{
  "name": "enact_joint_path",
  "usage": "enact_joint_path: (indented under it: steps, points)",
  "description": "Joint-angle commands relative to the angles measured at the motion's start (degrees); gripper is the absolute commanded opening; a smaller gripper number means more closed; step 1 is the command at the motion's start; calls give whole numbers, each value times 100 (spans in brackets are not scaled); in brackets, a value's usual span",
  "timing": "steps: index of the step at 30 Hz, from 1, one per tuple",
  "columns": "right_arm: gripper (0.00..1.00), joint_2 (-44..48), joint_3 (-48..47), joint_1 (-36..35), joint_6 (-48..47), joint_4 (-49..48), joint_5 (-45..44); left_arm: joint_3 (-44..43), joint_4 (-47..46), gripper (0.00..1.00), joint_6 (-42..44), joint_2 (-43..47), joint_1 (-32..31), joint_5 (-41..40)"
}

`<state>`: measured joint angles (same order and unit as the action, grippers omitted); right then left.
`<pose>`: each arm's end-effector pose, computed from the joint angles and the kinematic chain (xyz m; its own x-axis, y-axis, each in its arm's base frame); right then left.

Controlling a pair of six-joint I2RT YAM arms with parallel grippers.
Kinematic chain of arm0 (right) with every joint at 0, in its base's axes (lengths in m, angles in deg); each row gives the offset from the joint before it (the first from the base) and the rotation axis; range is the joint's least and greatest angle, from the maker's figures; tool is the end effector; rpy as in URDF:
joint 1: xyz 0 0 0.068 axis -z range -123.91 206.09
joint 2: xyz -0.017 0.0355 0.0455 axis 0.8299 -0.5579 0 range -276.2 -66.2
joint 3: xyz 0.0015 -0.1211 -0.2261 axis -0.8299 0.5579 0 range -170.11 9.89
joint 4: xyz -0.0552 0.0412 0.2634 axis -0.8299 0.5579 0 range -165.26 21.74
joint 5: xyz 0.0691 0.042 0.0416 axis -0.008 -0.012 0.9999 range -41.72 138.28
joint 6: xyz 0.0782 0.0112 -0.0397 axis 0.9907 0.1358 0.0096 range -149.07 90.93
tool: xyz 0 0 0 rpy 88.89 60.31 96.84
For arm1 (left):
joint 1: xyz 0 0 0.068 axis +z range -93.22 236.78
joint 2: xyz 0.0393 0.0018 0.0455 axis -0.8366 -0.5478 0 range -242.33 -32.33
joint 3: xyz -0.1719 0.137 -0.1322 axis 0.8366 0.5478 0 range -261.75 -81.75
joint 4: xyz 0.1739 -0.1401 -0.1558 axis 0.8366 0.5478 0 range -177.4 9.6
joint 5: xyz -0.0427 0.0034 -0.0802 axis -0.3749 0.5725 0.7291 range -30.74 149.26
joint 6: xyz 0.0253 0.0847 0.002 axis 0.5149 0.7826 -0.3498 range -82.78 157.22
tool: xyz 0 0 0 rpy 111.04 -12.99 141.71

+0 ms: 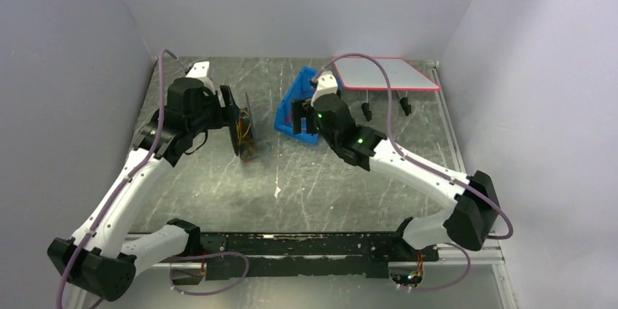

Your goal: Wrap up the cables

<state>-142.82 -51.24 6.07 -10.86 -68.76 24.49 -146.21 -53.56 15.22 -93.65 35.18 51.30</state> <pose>0.2564 0.2565 0.2886 -0.3726 0.0007 -0.9280 -0.3625 0.9204 0.1462 0.2689 -0.0948 0.3268 -0.5350 -0.1872 -0.8238 0.0576 0.9648 -0.2566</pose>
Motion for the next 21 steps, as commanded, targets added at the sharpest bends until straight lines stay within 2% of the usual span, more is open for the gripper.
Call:
enact_joint_path:
  steps: [1, 5, 10, 14, 21]
  points:
    - [84, -521, -750, 46, -1149, 401, -57, 223, -232, 78, 384, 298, -37, 514]
    - [77, -1197, -1458, 236, -1528, 960, -38, 341, -207, 78, 546, 476, -35, 527]
    - [73, -2053, -2217, 400, -1953, 1530, 183, 878, -598, 80, 643, 1043, -35, 584]
    - [65, -2721, -2807, 672, -2173, 1908, 438, 1254, -826, 80, 596, 1355, -37, 619]
    - [59, -3422, -3326, 952, -2478, 2077, 847, 1363, -705, 81, 613, 1544, -36, 547]
